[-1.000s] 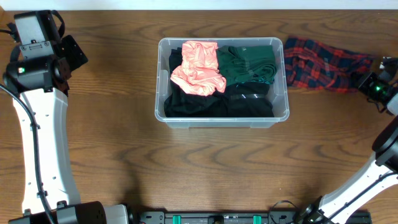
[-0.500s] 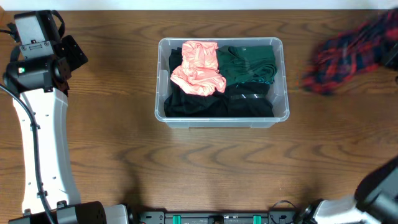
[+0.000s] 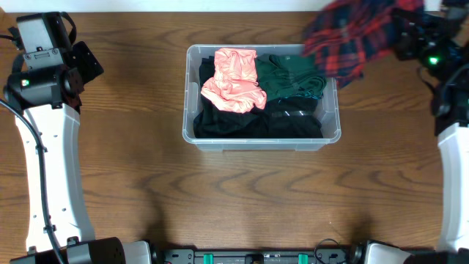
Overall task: Pack container
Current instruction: 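Grasp the plaid shirt with right gripper and lift it, then drape the plaid shirt over the bin and release it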
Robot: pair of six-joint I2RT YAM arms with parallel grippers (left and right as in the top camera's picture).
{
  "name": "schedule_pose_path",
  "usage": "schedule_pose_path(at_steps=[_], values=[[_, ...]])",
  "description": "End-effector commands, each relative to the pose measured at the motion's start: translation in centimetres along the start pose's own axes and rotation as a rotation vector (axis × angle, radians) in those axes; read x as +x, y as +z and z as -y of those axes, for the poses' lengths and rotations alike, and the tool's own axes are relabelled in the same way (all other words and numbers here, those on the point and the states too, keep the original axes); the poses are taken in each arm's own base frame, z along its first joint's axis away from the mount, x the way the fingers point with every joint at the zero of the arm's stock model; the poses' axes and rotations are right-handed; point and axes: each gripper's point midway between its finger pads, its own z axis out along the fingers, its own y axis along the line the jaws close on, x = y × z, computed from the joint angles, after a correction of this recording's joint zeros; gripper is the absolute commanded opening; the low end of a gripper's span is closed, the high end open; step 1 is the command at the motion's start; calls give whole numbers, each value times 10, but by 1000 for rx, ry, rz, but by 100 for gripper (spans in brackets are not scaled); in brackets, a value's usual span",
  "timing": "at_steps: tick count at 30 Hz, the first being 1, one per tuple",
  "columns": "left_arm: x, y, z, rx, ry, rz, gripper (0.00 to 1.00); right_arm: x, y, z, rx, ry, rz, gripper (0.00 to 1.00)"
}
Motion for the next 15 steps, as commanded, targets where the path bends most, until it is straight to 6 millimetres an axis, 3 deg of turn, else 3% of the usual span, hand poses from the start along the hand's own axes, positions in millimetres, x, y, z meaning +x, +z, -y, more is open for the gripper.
schedule_pose_path(at_steps=[1,8,15], values=[[0,1,-3,-15,-1,2,98,-22,-7,-49,-62,-8,69,1],[0,1,-3,-15,-1,2,98,-22,13,-122,-147,-61,122,1],[0,1,-3,-15,-1,2,98,-21,19,-184,-224,-39,177,1]])
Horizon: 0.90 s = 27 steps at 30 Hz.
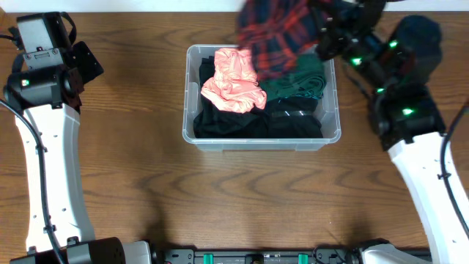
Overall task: Pack container
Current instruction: 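Drape the plaid shirt over the bin and release it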
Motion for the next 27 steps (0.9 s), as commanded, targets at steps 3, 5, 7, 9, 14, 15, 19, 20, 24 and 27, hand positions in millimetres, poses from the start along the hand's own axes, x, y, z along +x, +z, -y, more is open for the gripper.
schedule_pose_path(at_steps=[3,5,7,9,14,15,19,20,24,27], values=[[0,1,-3,-15,-1,2,98,-15,1,-33,1,73,68,1],[0,1,-3,-15,-1,2,98,-10,4,-44,-26,118,55,1],[0,1,-3,-15,-1,2,98,-4,9,-52,-45,177,39,1],[0,1,-3,-15,-1,2,98,2,13,-55,-52,236,23,1],[0,1,-3,-15,-1,2,98,17,33,-66,-91,365,4,1],[0,1,-3,-15,-1,2,98,20,37,-71,-106,382,5,1],[0,1,-3,-15,-1,2,98,30,52,-88,-157,442,5,1],[0,1,-3,-15,-1,2,98,32,55,-89,-160,456,-1,1],[0,1,-3,-15,-1,2,98,49,63,-87,-147,556,-47,1],[0,1,-3,-15,-1,2,98,64,68,-85,-129,618,-93,1]])
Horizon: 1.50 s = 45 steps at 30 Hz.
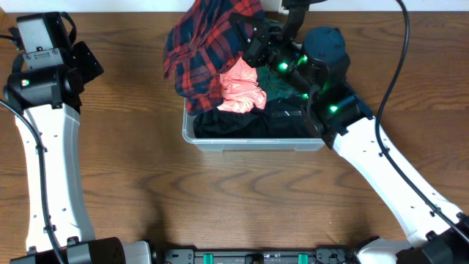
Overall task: Pack container
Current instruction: 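Drape the plaid shirt over the bin and release it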
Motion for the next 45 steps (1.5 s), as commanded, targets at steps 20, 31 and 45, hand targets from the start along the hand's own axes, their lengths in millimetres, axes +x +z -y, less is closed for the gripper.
schedule_pose_path(at_steps=[20,31,45], values=[[0,1,-3,-15,-1,2,98,35,-7,60,291,42,-99,1],[0,1,-3,-15,-1,2,98,71,-15,106,426,-63,-208,1],[0,1,-3,-15,-1,2,98,88,-57,179,772,-408,-370,1]])
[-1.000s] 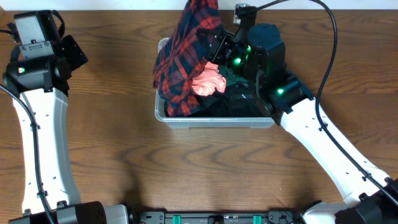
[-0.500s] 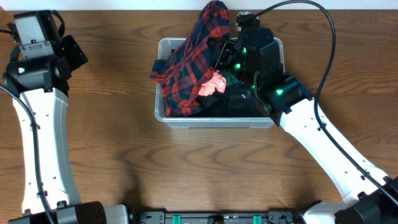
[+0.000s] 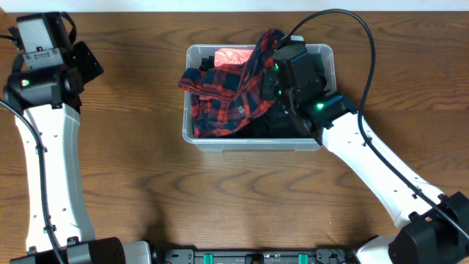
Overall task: Pack container
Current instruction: 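Drape the plaid shirt over the bin and release it, then push the plaid shirt flat into the bin with right gripper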
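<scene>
A clear plastic container (image 3: pixel 189 136) stands at the table's middle. A red and black plaid shirt (image 3: pixel 227 99) lies across its left half, one edge draped over the left rim. It covers most of a pink garment (image 3: pixel 231 55), and dark clothes (image 3: pixel 282 125) show at the right. My right gripper (image 3: pixel 268 67) is low over the container's back middle. The shirt's cloth is gathered up to it, so it looks shut on the shirt, though its fingers are mostly hidden by the wrist. My left gripper (image 3: pixel 88 62) hangs at the far left, holding nothing.
The left arm (image 3: pixel 47 147) runs along the table's left side. The right arm (image 3: pixel 374 161) reaches in from the front right across the container's right corner. A black cable (image 3: pixel 366 37) loops above the right arm.
My right gripper has come down and to the right, from above the container's back left corner. The plaid shirt, then hanging over that corner, now lies spread inside the container.
The right gripper held the plaid shirt up at the table's back right. It then held it over the container's back edge, later above the back left corner. Now the shirt rests in the container on the other clothes. The left arm never moved.
</scene>
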Robot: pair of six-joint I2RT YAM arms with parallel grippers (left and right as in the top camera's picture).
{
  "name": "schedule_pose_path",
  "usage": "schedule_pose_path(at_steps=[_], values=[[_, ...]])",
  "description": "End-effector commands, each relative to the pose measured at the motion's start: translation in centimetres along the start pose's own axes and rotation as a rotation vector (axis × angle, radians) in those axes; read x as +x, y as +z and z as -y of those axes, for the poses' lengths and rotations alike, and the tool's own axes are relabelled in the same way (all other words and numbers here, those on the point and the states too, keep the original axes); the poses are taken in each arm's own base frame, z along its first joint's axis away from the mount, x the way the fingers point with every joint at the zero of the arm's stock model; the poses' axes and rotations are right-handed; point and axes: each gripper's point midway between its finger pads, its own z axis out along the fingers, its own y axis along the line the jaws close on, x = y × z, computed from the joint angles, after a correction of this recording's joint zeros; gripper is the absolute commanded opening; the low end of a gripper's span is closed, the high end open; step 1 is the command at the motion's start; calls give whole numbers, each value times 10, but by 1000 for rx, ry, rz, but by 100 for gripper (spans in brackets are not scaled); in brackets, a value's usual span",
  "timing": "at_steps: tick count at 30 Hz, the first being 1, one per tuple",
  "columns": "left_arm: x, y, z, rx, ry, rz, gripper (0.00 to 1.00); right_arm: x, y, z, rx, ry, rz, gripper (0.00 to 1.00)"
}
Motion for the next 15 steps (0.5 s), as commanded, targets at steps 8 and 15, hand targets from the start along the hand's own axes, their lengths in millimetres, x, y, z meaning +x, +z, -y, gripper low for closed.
schedule_pose_path(at_steps=[8,15], values=[[0,1,-3,-15,-1,2,98,13,2,34,164,-162,-36,1],[0,1,-3,-15,-1,2,98,20,3,61,238,-150,-69,1]])
